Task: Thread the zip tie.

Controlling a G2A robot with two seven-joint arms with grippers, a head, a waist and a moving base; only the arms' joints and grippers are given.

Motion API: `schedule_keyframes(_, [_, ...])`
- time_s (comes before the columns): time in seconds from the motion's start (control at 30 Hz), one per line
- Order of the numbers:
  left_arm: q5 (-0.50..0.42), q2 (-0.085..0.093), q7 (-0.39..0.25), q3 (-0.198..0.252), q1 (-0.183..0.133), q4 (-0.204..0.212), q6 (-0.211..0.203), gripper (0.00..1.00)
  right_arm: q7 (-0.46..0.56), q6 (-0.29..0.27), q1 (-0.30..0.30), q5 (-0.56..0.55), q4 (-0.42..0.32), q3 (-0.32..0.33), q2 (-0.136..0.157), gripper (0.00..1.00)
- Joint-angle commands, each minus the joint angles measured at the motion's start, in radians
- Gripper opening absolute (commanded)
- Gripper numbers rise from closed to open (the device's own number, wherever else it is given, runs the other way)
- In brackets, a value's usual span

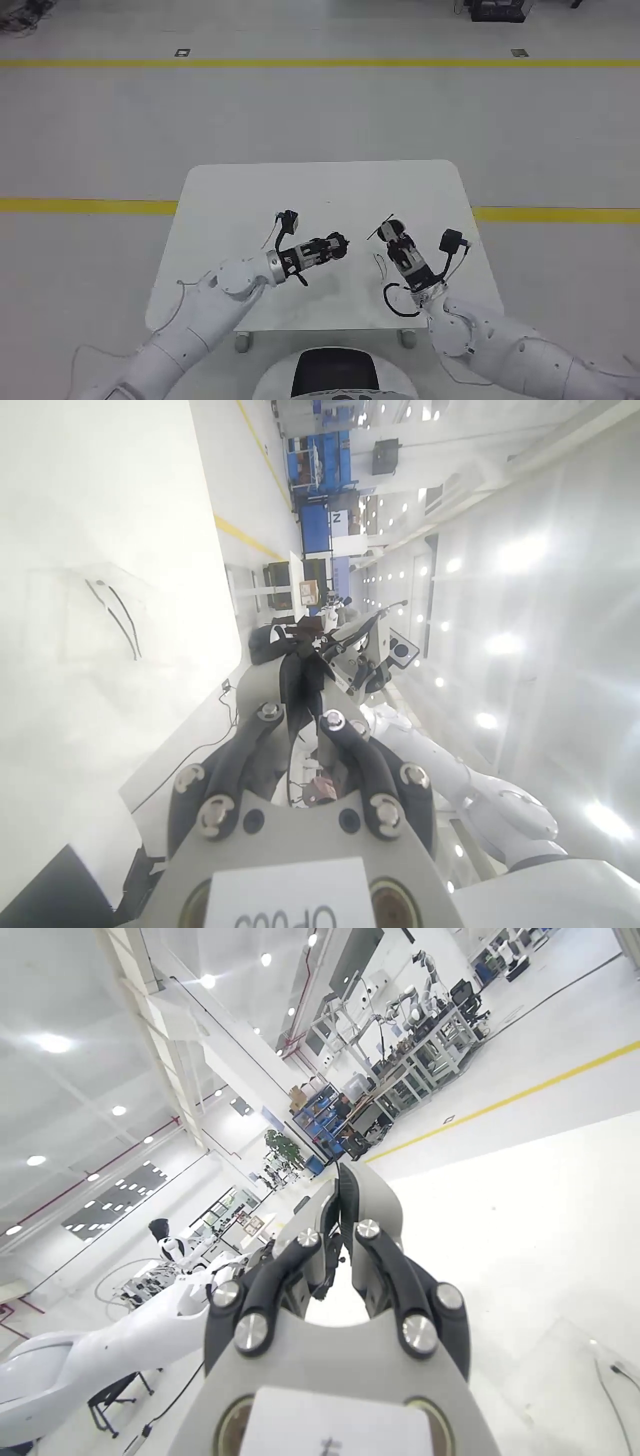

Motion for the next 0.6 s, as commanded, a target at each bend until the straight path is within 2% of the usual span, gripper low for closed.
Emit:
schedule_keyframes(0.0, [0.004, 0.000, 0.006, -0.002, 0.009, -0.002, 0.000, 0.00, 0.020, 0.000, -0.007, 0.010, -0.005, 0.008, -0.007, 0.00])
schedule_keyframes(0.1, [0.011, -0.001, 0.009, -0.012, 0.020, -0.006, 0.000, 0.00, 0.040, 0.000, -0.017, -0.003, -0.006, 0.023, -0.018, 0.00])
schedule_keyframes(0.23, [0.033, -0.001, 0.008, -0.032, 0.034, -0.028, 0.000, 0.00, 0.040, 0.000, -0.017, -0.003, -0.006, 0.023, -0.018, 0.00])
schedule_keyframes(0.43, [0.035, -0.001, 0.005, -0.033, 0.036, -0.030, 0.000, 0.00, 0.040, 0.000, -0.017, -0.003, -0.006, 0.023, -0.018, 0.00])
schedule_keyframes(0.57, [0.072, -0.001, 0.036, -0.034, 0.042, -0.049, 0.000, 0.00, 0.082, 0.000, -0.032, -0.002, -0.007, 0.049, -0.025, 0.00])
